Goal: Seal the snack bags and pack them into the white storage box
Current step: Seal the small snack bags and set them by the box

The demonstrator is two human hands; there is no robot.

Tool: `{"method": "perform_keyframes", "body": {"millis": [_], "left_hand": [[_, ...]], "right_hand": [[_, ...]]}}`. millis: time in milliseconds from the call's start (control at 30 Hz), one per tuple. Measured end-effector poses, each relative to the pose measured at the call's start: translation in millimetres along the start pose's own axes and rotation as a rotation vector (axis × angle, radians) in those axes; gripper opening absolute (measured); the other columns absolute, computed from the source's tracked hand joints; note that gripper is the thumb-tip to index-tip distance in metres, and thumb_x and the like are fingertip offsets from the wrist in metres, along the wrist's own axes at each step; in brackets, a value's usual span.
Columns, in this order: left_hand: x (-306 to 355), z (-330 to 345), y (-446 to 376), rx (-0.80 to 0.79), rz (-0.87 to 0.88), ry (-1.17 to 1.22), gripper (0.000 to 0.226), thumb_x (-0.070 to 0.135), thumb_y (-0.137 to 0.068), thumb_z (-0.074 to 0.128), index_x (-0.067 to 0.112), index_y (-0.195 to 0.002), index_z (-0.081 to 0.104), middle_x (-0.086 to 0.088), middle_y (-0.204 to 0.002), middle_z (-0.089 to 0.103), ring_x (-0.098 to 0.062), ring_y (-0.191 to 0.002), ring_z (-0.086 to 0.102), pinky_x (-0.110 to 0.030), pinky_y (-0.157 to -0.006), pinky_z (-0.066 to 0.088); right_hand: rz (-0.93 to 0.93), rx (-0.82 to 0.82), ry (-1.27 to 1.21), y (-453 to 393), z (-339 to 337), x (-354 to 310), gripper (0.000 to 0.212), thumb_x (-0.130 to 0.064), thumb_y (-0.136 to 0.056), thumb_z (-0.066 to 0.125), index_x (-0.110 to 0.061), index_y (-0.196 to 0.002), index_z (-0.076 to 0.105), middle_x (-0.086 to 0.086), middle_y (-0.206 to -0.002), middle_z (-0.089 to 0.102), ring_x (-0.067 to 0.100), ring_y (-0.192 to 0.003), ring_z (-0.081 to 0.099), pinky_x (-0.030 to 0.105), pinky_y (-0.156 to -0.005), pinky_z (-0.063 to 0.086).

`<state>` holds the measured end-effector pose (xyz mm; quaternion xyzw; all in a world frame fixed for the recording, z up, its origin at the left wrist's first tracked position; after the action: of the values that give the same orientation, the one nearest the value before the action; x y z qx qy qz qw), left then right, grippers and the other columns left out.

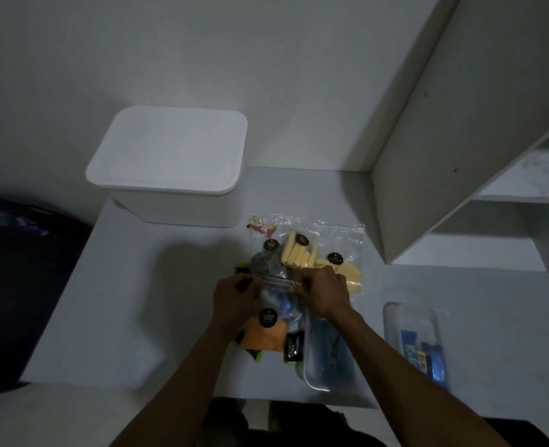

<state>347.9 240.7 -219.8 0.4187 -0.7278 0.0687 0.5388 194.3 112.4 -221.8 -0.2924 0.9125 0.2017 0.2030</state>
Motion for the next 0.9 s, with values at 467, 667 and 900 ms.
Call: {"method": "perform_keyframes", "body": {"millis": [467,667,900], "left_hand": [[135,-38,-5,0.003,0.23,0.358,0.008,0.013,-0.089,0.067,0.014,-0.083,0.072,-0.006,-0.075,0.073,-0.013,-0.071,0.069,-0.031,-0.066,0.054],[174,-42,-13,0.022,0.269,0.37,0.008,0.021,-0.088,0.07,0.017,-0.082,0.074,-0.002,-0.075,0.073,-0.017,-0.078,0.07,-0.046,-0.082,0.056],[192,-47,-15,0.075,0.311,0.323,0.012,0.023,-0.088,0.069,0.023,-0.077,0.073,0.0,-0.075,0.073,-0.019,-0.079,0.068,-0.046,-0.082,0.055]], "right_hand": [[-0.318,0.116,-0.359,-27,-139,-91,0.012,-0.032,-0.089,0.07,-0.022,-0.094,0.074,-0.014,-0.09,0.071,0.0,-0.083,0.059,0.014,-0.072,0.041],[-0.369,0.203,-0.192,-37,-177,-112,0.016,-0.042,-0.09,0.065,-0.028,-0.095,0.073,-0.008,-0.097,0.074,0.011,-0.093,0.065,0.037,-0.083,0.052],[-0.37,0.244,-0.147,-42,-187,-122,0.016,-0.043,-0.093,0.059,-0.03,-0.089,0.068,-0.011,-0.093,0.071,0.017,-0.1,0.062,0.047,-0.091,0.048]]}}
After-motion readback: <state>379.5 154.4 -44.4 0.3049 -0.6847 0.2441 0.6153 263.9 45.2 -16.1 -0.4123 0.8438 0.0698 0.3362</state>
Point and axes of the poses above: each hand's wrist, its own y-axis away from the middle knuckle, its own z-axis out of the palm, x = y × z, the point moved 4 cm from there along -y, towards the middle knuckle
